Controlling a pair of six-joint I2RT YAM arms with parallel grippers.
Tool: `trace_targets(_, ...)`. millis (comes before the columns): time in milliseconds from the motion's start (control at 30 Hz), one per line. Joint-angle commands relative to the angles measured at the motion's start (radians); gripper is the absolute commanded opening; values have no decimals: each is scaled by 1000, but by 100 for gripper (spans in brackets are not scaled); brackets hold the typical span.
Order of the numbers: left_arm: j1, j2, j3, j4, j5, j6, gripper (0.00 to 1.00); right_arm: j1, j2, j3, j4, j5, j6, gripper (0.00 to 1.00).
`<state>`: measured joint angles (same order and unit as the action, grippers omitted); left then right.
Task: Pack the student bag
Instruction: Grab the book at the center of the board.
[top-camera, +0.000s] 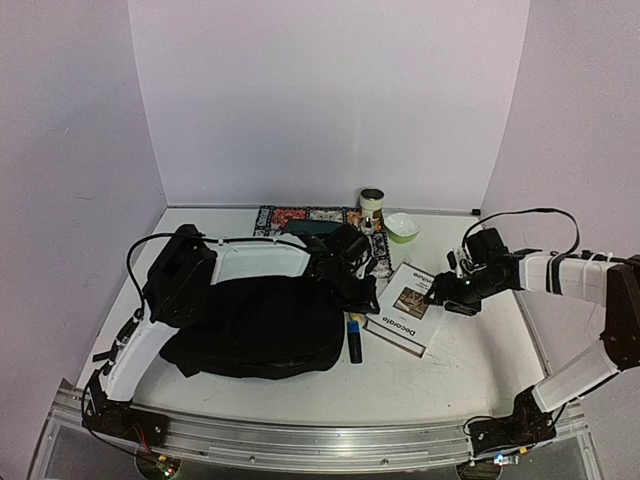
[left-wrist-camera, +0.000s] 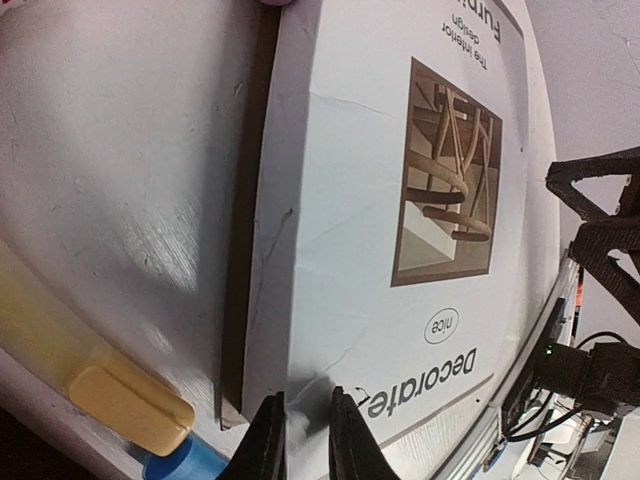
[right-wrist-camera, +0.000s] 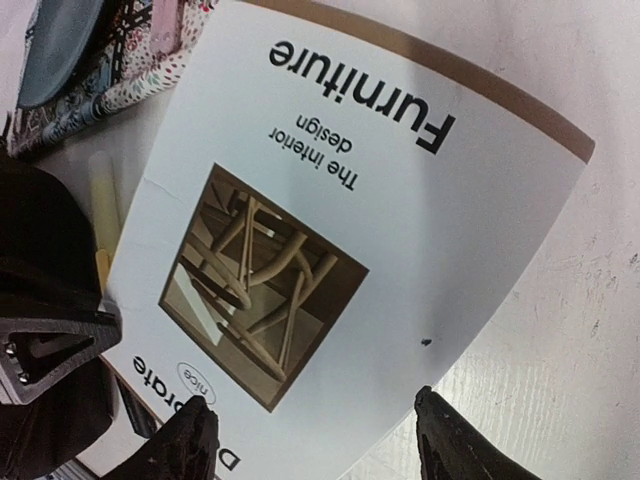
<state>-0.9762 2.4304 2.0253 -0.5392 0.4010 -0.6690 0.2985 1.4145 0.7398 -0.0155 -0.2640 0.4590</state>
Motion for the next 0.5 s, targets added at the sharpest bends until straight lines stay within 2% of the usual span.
trace_targets(0,-1,-105,-68,60,74,-57,11,7,-71,-32,8,-5,54,68)
trace_targets(267,-1,-186,-154,160,123,-128,0,7,-162,-82,49,-6,142,69)
trace_targets(467,1,-285,-229,276,121,-210,0,7,-311,-135,60,26,263,77)
